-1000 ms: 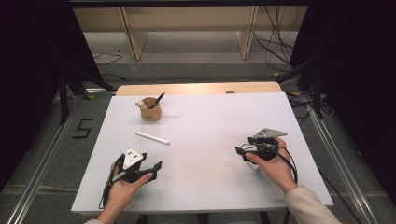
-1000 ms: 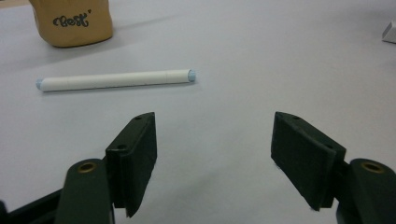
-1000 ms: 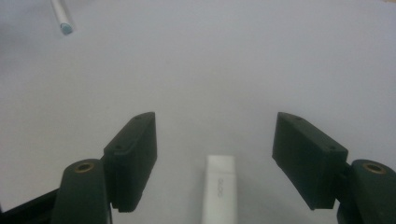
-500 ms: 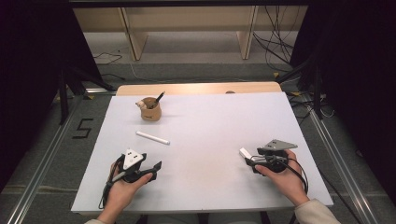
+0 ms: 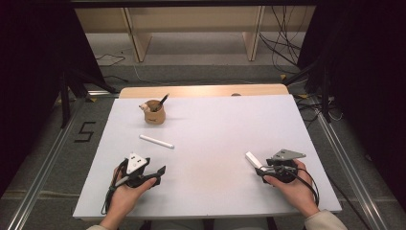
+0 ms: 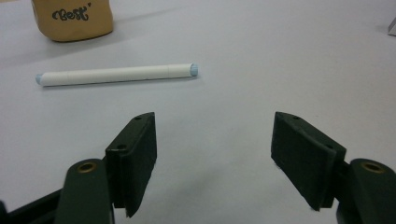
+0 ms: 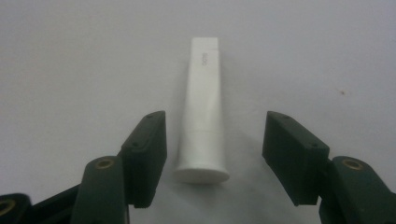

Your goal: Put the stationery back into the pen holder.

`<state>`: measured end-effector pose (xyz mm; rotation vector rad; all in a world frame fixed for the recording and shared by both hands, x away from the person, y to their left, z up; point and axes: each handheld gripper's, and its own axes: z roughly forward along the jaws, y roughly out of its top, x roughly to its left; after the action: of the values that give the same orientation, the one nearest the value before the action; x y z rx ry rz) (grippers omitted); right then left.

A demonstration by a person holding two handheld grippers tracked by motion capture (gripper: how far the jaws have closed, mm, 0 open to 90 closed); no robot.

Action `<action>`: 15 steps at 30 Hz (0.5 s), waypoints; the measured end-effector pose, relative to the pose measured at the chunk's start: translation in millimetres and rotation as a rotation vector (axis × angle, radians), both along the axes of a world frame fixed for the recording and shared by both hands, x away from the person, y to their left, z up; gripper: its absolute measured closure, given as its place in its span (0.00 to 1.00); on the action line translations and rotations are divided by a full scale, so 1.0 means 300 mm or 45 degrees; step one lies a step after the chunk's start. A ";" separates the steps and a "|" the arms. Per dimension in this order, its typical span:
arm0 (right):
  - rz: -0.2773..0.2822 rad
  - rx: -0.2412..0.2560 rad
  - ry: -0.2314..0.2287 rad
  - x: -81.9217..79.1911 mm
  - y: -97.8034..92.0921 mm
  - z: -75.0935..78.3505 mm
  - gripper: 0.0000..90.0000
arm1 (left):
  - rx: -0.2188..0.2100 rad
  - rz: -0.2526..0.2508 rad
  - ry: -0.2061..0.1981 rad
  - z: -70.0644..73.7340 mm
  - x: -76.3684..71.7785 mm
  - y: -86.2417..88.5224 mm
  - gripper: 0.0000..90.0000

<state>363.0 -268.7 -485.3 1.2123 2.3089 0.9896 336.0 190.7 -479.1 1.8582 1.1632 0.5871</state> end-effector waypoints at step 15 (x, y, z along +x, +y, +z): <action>-0.002 -0.046 -0.001 -0.024 0.007 -0.012 0.53 | 0.006 -0.005 -0.001 0.000 0.000 -0.001 0.35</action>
<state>355.7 -266.6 -488.9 1.1995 2.3147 0.9436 336.1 190.5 -479.0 1.8634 1.1585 0.5892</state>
